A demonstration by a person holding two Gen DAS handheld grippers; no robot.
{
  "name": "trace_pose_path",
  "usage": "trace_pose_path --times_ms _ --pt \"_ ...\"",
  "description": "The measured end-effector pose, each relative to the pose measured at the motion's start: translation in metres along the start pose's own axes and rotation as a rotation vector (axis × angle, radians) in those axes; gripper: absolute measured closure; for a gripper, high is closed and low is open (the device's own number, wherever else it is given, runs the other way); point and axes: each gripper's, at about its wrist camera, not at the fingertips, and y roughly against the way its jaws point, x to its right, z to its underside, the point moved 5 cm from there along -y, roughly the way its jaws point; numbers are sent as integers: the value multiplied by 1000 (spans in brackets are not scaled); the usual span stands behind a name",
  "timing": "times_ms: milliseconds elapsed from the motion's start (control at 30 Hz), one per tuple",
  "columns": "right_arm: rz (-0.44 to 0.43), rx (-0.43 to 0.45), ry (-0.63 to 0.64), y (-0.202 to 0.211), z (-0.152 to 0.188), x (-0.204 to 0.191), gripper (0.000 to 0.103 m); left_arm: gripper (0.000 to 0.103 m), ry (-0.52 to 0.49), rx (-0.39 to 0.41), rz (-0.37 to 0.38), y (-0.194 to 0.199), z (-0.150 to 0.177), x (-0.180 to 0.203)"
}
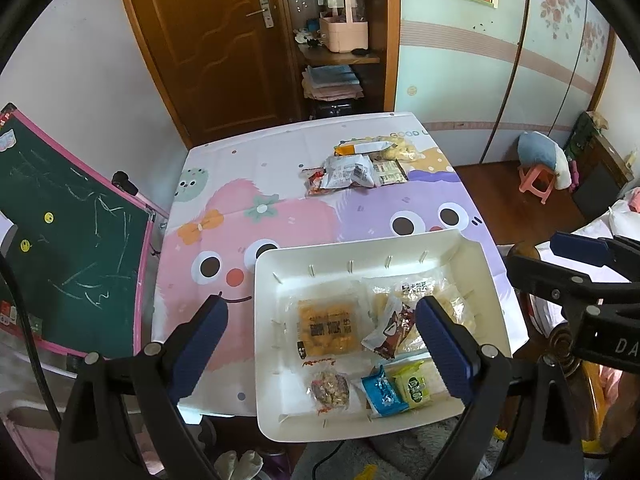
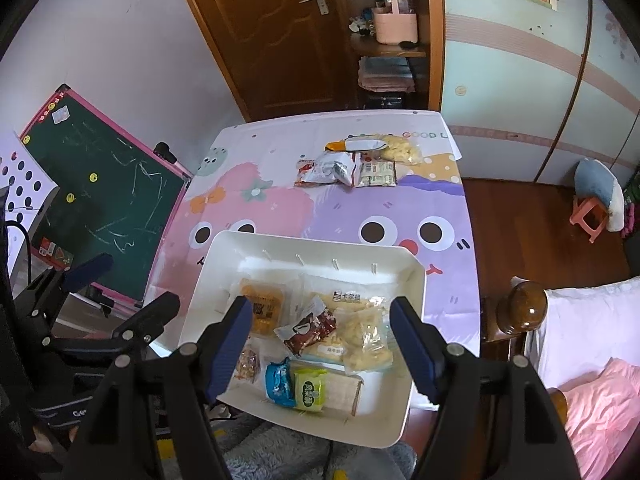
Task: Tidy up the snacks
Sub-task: 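Move both tools back over the remaining snack pile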
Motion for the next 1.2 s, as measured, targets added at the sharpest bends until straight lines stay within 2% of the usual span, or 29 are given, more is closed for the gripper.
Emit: trace_pose_path --times_ms 500,667,800,900,1000,1200 --pt "-8 -6 -26 -7 -15 17 31 9 -56 -25 -6 -20 -23 13" --pt "42 -3 -20 -13 -29 23 31 9 -99 -35 -11 -37 -36 17" --pt "47 -12 -56 -20 -48 32 31 9 -132 -40 3 -52 -54 18" --pt "14 -34 -112 -31 -67 44 31 9 -157 -33 11 -64 -71 19" --pt "-34 -55 -157 -45 -90 54 32 9 -189 -32 13 -84 -90 20" --pt "-54 -66 -205 -80 -138 69 32 9 -217 -62 45 -138 -126 22"
